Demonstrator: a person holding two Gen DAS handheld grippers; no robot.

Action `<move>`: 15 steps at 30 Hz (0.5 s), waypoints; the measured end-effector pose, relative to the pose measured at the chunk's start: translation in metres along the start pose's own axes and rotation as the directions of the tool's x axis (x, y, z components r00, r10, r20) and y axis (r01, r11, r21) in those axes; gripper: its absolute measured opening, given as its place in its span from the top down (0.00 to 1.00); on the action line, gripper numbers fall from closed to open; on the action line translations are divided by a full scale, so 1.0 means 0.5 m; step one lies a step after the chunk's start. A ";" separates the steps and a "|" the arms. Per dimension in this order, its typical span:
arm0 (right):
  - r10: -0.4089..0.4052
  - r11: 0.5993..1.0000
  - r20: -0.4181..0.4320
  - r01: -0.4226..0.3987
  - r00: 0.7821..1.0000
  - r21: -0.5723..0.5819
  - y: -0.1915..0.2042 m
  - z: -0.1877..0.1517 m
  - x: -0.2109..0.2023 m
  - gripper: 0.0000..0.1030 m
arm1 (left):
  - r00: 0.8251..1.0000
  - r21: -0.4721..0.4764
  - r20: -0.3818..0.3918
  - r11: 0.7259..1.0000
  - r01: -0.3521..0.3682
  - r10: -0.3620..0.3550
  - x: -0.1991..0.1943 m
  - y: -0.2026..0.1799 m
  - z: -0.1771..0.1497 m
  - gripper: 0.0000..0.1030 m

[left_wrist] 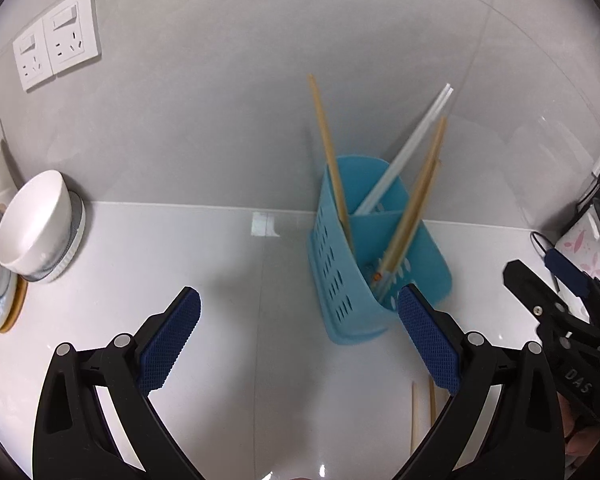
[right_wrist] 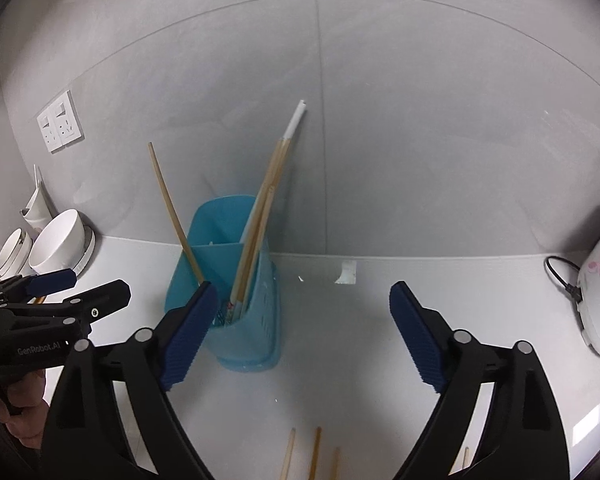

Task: Organize utensils
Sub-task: 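Move both open tools back over the remaining row of chopsticks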

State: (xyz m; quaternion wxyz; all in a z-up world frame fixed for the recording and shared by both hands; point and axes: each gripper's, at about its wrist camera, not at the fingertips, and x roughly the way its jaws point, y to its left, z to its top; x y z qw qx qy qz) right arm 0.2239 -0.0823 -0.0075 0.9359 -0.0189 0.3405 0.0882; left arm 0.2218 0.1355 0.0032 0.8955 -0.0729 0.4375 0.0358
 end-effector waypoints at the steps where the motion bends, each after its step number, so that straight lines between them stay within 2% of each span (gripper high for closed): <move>1: 0.001 1.000 -0.002 -0.001 1.000 0.008 -0.010 -0.008 -0.009 0.15 | 1.000 0.004 0.002 1.000 0.004 -0.004 -0.004 -0.006 -0.006 0.06; 6: -0.022 0.999 0.005 0.021 1.000 0.039 -0.044 -0.035 -0.046 0.08 | 0.999 -0.003 -0.003 0.999 0.035 -0.035 -0.020 -0.028 -0.037 0.06; 10: -0.029 0.997 0.009 0.028 1.000 0.068 -0.071 -0.058 -0.073 0.07 | 0.994 -0.027 -0.022 0.994 0.103 -0.103 -0.030 -0.042 -0.062 0.06; 15: -0.056 0.997 -0.007 0.056 0.998 0.059 -0.101 -0.090 -0.106 0.08 | 0.994 0.007 -0.037 0.995 0.101 -0.101 -0.044 -0.078 -0.097 0.06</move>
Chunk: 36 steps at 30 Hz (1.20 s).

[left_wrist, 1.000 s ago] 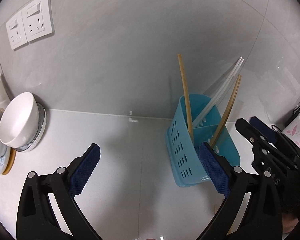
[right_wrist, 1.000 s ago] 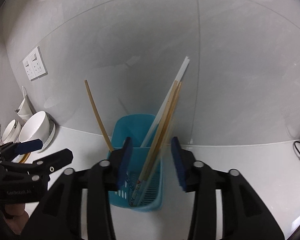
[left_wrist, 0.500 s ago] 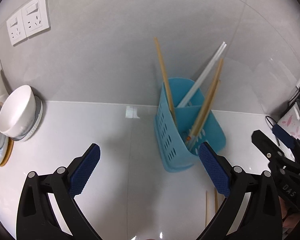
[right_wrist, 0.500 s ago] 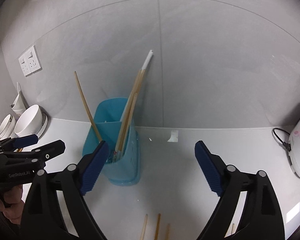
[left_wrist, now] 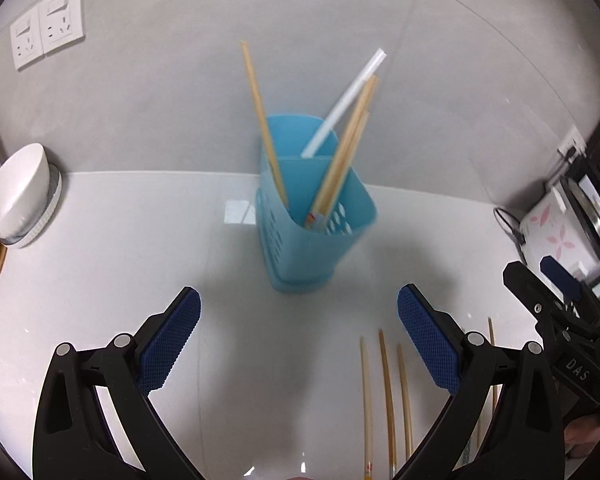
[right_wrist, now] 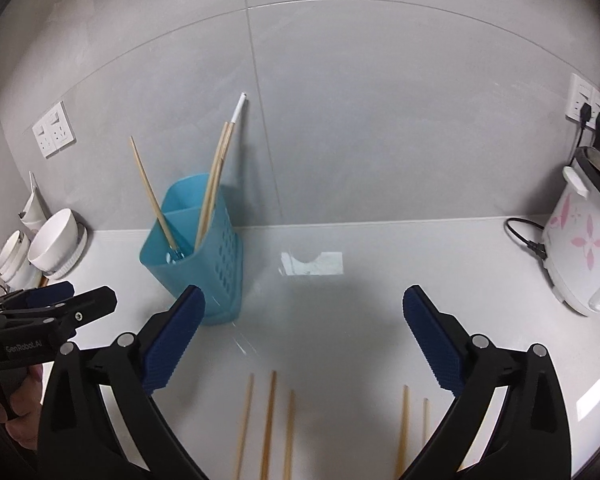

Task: Organize utensils
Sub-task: 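Move both open tools back over the remaining row of chopsticks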

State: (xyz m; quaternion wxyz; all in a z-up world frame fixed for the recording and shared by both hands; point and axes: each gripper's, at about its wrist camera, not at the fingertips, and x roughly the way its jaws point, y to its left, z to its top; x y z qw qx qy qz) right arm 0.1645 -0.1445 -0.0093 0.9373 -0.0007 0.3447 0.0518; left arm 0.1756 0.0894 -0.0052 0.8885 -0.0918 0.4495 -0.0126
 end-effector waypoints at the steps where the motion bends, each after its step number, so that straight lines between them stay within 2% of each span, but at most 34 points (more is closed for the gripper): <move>1: -0.010 1.000 -0.004 0.010 1.000 -0.003 -0.008 -0.007 -0.006 0.08 | 1.000 0.006 -0.005 1.000 0.000 0.000 -0.001 -0.007 -0.007 0.06; 10: -0.072 0.997 -0.090 0.072 0.993 -0.001 -0.071 -0.084 -0.024 0.08 | 0.997 0.028 -0.081 1.000 -0.008 0.010 0.020 -0.055 -0.084 0.06; 18: -0.102 0.994 -0.199 0.107 0.975 0.014 -0.112 -0.160 -0.010 0.08 | 0.986 0.029 -0.167 0.999 -0.016 0.021 0.062 -0.076 -0.159 0.06; 28: -0.115 0.991 -0.328 0.132 0.938 0.030 -0.146 -0.246 0.011 0.08 | 0.966 0.026 -0.259 0.999 -0.018 0.025 0.108 -0.092 -0.234 0.06; 33: -0.082 0.993 -0.411 0.110 0.908 0.044 -0.149 -0.287 0.028 0.20 | 0.950 0.029 -0.310 0.999 -0.032 0.039 0.131 -0.102 -0.260 0.06; 36: -0.088 0.992 -0.451 0.119 0.888 0.040 -0.150 -0.308 0.037 0.24 | 0.941 0.037 -0.334 0.999 -0.039 0.049 0.141 -0.105 -0.277 0.06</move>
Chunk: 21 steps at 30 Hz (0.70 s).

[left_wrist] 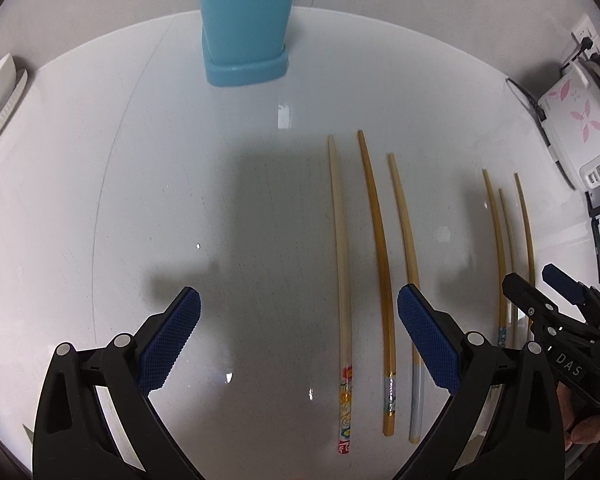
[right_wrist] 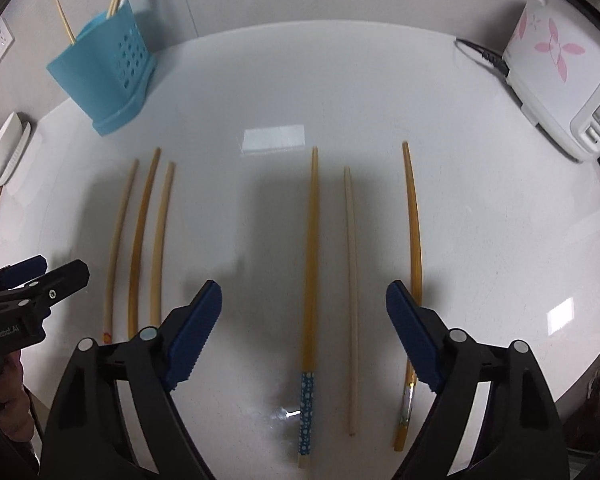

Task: Organize utensils
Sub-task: 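Move both open tools back over the remaining row of chopsticks, then close the left tool on a colour-printed chopstick while the right tool grasps a blue-patterned chopstick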

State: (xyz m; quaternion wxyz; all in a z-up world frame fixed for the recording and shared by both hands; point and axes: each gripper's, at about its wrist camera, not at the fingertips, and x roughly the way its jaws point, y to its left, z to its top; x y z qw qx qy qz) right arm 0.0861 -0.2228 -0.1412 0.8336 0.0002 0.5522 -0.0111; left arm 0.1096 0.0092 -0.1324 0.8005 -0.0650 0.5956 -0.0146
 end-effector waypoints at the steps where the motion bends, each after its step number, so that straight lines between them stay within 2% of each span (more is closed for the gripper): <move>1: 0.000 1.000 -0.014 0.000 1.000 0.001 0.000 -0.005 0.005 0.24 | 1.000 0.003 -0.008 1.000 -0.008 0.008 0.004 -0.001 -0.004 0.06; 5: -0.003 1.000 -0.049 0.004 0.999 0.009 -0.003 -0.014 0.013 0.29 | 0.999 0.012 -0.032 0.999 -0.031 0.032 0.020 -0.005 -0.015 0.06; 10: 0.008 1.000 -0.097 -0.005 0.995 0.031 -0.008 -0.016 0.019 0.29 | 0.997 0.012 -0.057 0.998 -0.054 0.055 0.037 -0.004 -0.026 0.07; 15: -0.013 0.999 -0.134 0.017 0.991 0.030 -0.009 -0.015 0.031 0.39 | 0.994 0.026 -0.076 0.997 -0.074 0.076 0.051 -0.008 -0.022 0.08; 21: -0.022 0.999 -0.155 0.026 0.988 0.022 -0.006 -0.009 0.035 0.49 | 0.989 0.037 -0.104 0.994 -0.106 0.109 0.064 -0.012 -0.010 0.14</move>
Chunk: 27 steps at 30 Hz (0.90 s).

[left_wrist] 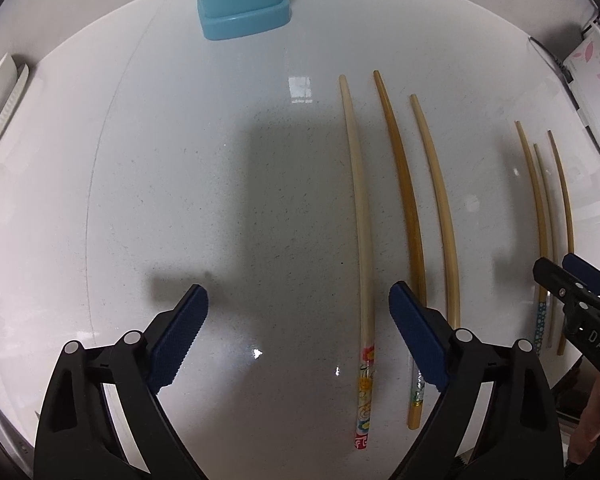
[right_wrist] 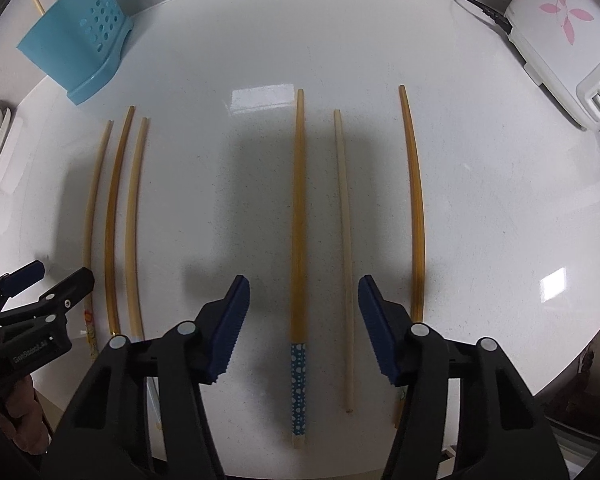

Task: Organize utensils
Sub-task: 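Close the left tool on a colour-printed chopstick while the right tool grasps a blue-patterned chopstick, then lift both held chopsticks and carry them to the blue utensil holder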

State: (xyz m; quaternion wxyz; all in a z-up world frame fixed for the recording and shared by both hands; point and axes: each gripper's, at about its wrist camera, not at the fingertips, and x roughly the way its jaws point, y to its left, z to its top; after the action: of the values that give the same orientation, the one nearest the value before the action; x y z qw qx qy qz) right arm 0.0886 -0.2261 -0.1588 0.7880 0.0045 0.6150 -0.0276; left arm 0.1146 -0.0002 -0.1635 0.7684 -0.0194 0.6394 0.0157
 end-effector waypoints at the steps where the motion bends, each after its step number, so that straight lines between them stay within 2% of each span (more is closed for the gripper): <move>1: 0.003 1.000 0.000 -0.003 1.000 -0.004 0.001 0.001 -0.002 0.50 | 1.000 0.001 -0.004 1.000 -0.005 0.005 0.005 -0.007 0.003 0.16; 7: -0.007 1.000 -0.049 0.006 0.999 -0.021 0.018 0.017 0.008 0.64 | 0.999 0.013 -0.032 1.000 -0.019 0.019 0.017 -0.030 0.018 0.26; 12: -0.022 0.999 -0.081 0.020 0.996 -0.034 0.031 0.036 0.021 0.70 | 0.998 0.024 -0.051 0.999 -0.024 0.025 0.014 -0.041 0.028 0.44; 14: -0.023 0.999 -0.090 0.020 0.996 -0.035 0.035 0.042 0.021 0.74 | 0.998 0.019 -0.060 0.999 -0.027 0.028 0.012 -0.043 0.033 0.62; 15: -0.025 0.999 -0.096 0.021 0.995 -0.037 0.037 0.046 0.021 0.76 | 0.997 0.018 -0.065 0.999 -0.028 0.029 0.010 -0.048 0.038 0.68; 17: -0.035 0.999 -0.101 0.031 0.994 -0.039 0.039 0.047 0.022 0.78 | 0.997 0.017 -0.073 0.999 -0.031 0.032 0.011 -0.048 0.044 0.88; 18: -0.036 0.999 -0.105 0.033 0.994 -0.038 0.040 0.050 0.022 0.80 | 0.997 0.016 -0.075 0.999 -0.032 0.033 0.013 -0.048 0.048 0.92; 19: -0.035 0.999 -0.108 0.031 0.993 -0.037 0.041 0.052 0.023 0.80 | 0.997 0.015 -0.074 0.999 -0.030 0.031 0.013 -0.049 0.053 0.93; 21: -0.042 0.999 -0.113 0.038 0.993 -0.034 0.044 0.057 0.023 0.89 | 0.997 0.010 -0.074 1.000 -0.026 0.027 0.015 -0.048 0.059 0.94; 23: -0.049 0.998 -0.120 0.046 0.992 -0.031 0.045 0.060 0.025 0.93 | 0.997 0.008 -0.072 1.000 -0.020 0.021 0.012 -0.046 0.048 0.94; 24: -0.049 0.999 -0.122 0.046 0.991 -0.029 0.049 0.061 0.026 0.93 | 0.997 0.007 -0.071 1.000 -0.017 0.017 0.014 -0.029 0.019 0.94; 27: -0.047 0.999 -0.124 0.044 0.991 -0.025 0.046 0.068 0.026 0.94 | 0.997 0.004 -0.071 1.000 -0.005 0.005 0.017 -0.025 0.021 0.94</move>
State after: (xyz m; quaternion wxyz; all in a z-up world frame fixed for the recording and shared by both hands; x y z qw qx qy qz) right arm 0.1256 -0.2052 -0.1637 0.7473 -0.0168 0.6632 -0.0384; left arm 0.1269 -0.0120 -0.1698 0.7454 -0.0168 0.6663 0.0158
